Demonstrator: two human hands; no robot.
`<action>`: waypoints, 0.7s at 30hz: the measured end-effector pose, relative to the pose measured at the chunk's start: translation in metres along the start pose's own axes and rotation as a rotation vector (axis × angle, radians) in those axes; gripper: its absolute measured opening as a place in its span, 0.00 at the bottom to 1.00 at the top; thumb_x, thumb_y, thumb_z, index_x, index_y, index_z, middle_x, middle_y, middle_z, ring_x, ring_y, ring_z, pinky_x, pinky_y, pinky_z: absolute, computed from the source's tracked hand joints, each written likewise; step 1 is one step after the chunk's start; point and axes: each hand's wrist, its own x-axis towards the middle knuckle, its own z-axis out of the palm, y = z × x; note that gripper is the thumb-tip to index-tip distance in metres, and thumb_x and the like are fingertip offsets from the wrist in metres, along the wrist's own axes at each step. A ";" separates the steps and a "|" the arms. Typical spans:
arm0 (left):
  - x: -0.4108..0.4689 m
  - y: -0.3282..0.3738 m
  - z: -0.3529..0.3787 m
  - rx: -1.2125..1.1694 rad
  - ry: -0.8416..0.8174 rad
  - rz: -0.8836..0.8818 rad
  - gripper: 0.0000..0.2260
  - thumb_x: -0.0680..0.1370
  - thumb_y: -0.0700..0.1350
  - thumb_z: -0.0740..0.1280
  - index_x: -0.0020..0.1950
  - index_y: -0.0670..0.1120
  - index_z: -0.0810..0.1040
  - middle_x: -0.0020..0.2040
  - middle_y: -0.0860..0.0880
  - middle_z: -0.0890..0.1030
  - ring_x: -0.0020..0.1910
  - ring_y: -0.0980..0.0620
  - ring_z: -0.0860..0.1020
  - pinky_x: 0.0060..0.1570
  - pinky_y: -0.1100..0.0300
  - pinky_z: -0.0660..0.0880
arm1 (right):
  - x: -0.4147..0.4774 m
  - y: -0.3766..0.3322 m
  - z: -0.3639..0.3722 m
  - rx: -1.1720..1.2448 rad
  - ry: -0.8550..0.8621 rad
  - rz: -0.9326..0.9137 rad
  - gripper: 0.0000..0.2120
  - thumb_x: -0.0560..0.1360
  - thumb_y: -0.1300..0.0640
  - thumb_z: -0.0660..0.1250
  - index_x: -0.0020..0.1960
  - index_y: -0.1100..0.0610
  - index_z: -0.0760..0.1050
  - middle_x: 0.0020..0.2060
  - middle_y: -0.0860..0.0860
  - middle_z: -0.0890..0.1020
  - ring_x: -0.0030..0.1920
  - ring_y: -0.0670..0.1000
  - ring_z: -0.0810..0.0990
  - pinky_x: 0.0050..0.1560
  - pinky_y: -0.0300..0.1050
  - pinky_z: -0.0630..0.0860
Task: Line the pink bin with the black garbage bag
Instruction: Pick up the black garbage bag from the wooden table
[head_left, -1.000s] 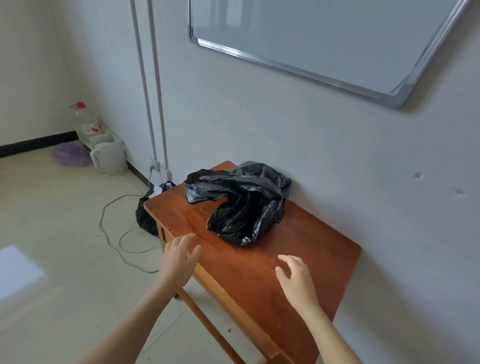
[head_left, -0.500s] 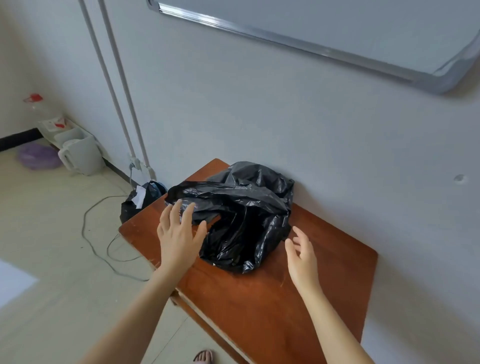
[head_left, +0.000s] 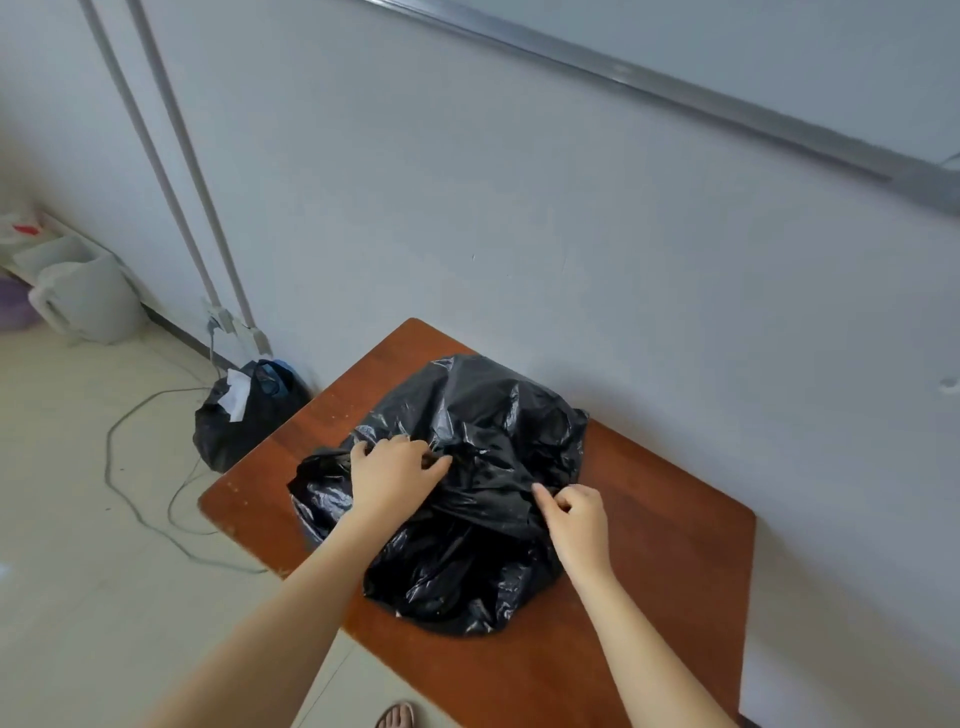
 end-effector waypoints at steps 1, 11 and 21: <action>-0.007 -0.002 0.007 0.029 -0.008 -0.038 0.24 0.73 0.64 0.59 0.62 0.51 0.72 0.63 0.42 0.74 0.67 0.42 0.67 0.70 0.42 0.54 | -0.002 0.004 0.002 -0.018 0.017 -0.008 0.19 0.71 0.53 0.70 0.29 0.55 0.62 0.39 0.55 0.71 0.38 0.50 0.70 0.43 0.45 0.68; -0.067 -0.006 0.039 0.040 -0.094 -0.366 0.46 0.67 0.68 0.63 0.74 0.53 0.41 0.72 0.43 0.64 0.69 0.40 0.64 0.63 0.43 0.64 | -0.026 0.017 0.020 -0.045 -0.170 -0.008 0.28 0.71 0.57 0.70 0.67 0.55 0.64 0.62 0.57 0.70 0.56 0.56 0.75 0.51 0.43 0.71; -0.161 -0.026 0.010 -0.081 0.467 -0.508 0.24 0.77 0.46 0.61 0.73 0.50 0.59 0.58 0.45 0.78 0.54 0.43 0.76 0.57 0.53 0.67 | -0.076 -0.018 0.044 -0.022 -0.340 -0.644 0.16 0.72 0.66 0.68 0.58 0.63 0.74 0.56 0.58 0.77 0.53 0.57 0.78 0.51 0.45 0.75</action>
